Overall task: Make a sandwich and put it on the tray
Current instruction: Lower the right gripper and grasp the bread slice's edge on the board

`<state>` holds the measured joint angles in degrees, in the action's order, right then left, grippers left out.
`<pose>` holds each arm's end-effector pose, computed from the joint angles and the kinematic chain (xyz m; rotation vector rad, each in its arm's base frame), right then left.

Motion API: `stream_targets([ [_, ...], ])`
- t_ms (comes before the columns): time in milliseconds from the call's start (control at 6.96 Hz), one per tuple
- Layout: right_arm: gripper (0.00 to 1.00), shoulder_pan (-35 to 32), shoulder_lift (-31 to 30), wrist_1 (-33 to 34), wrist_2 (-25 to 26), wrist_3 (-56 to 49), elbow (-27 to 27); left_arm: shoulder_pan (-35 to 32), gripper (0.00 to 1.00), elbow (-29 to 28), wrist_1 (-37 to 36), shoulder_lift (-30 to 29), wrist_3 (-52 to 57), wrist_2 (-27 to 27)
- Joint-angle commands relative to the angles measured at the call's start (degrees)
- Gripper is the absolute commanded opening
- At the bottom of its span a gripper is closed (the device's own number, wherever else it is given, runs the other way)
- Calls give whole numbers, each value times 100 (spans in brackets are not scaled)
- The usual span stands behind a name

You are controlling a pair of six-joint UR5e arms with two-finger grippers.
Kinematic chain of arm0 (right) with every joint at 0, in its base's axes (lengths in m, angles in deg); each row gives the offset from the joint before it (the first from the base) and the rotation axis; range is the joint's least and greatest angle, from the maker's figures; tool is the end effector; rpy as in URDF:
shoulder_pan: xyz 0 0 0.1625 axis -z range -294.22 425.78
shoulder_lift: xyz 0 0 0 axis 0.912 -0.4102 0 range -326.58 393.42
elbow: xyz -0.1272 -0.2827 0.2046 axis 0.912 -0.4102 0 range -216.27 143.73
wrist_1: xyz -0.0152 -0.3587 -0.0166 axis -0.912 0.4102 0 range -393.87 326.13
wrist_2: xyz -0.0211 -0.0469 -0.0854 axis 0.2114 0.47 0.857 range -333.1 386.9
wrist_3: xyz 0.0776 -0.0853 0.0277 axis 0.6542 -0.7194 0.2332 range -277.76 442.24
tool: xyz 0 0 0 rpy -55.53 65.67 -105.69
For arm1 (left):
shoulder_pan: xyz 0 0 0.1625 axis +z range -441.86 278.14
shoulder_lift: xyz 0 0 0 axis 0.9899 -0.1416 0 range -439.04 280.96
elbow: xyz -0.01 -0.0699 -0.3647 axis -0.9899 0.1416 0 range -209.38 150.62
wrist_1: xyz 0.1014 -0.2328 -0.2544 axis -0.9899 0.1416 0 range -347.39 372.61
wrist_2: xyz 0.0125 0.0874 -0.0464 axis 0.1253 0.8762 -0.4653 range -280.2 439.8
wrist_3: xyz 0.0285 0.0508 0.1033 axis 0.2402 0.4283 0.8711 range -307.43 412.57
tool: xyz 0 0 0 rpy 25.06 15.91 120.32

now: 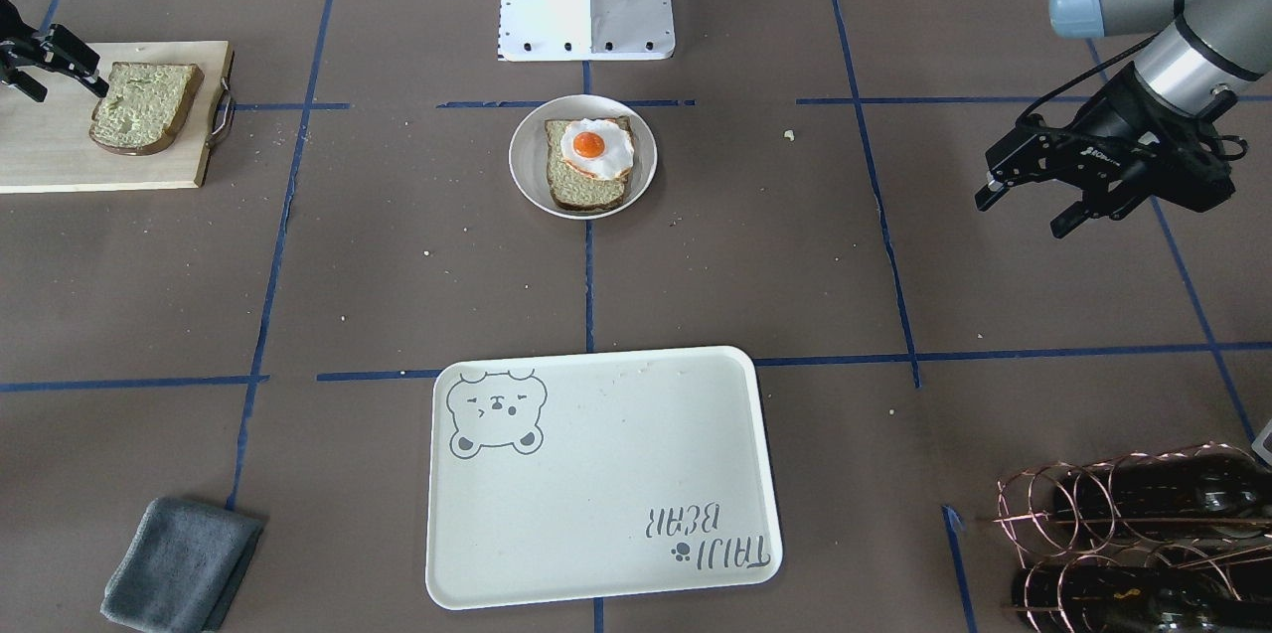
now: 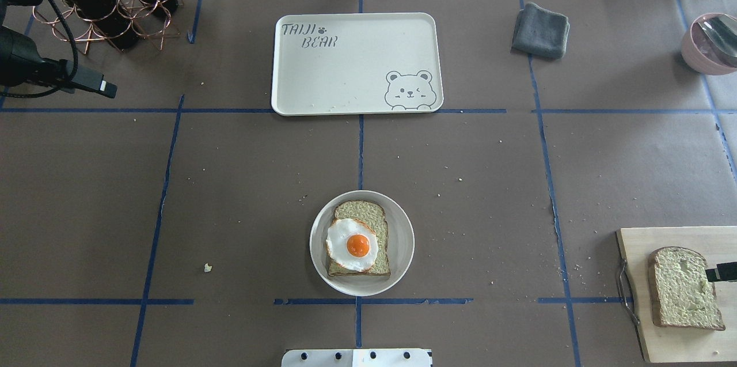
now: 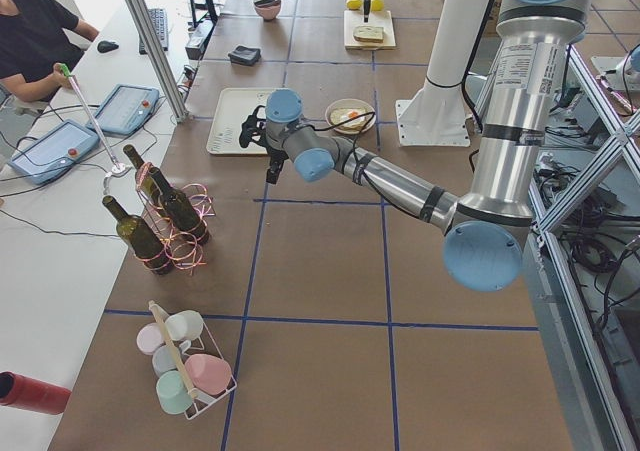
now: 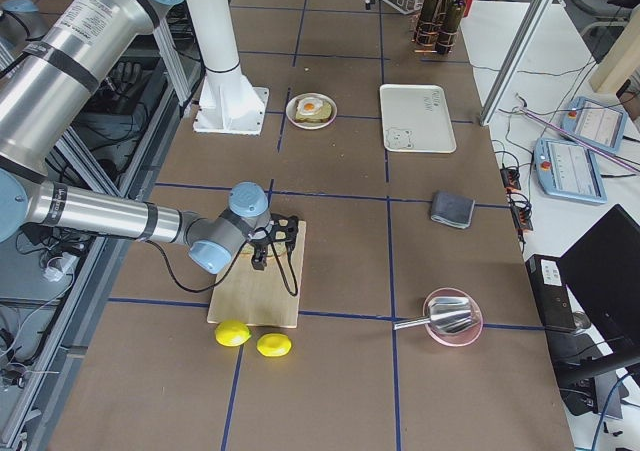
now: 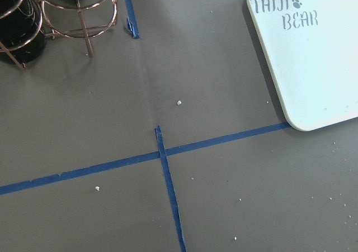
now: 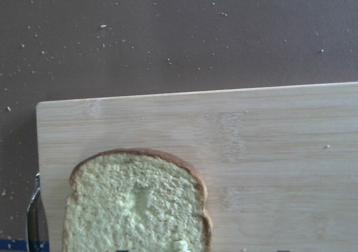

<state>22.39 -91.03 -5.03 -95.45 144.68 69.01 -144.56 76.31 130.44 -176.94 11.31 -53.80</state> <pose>-0.1310 -0.2199 0.5862 -0.0251 -0.8917 0.0509 0.1772 -0.4558 0.3724 0.3041 1.0601 0.1226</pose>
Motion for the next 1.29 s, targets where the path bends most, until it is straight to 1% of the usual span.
stream_targets([
  [0,83,391,123,-10,211,251,-60,3,100,13,4,-1,-5,0],
  [144,79,445,114,-10,264,286,-60,3,100,13,4,-1,3,0],
  [575,76,481,106,-10,264,278,-218,-6,100,13,4,8,12,0],
  [1006,65,604,123,-19,256,278,-218,-15,100,22,4,8,39,0],
  [1150,65,648,158,-10,256,286,-218,-15,100,22,4,8,47,0],
])
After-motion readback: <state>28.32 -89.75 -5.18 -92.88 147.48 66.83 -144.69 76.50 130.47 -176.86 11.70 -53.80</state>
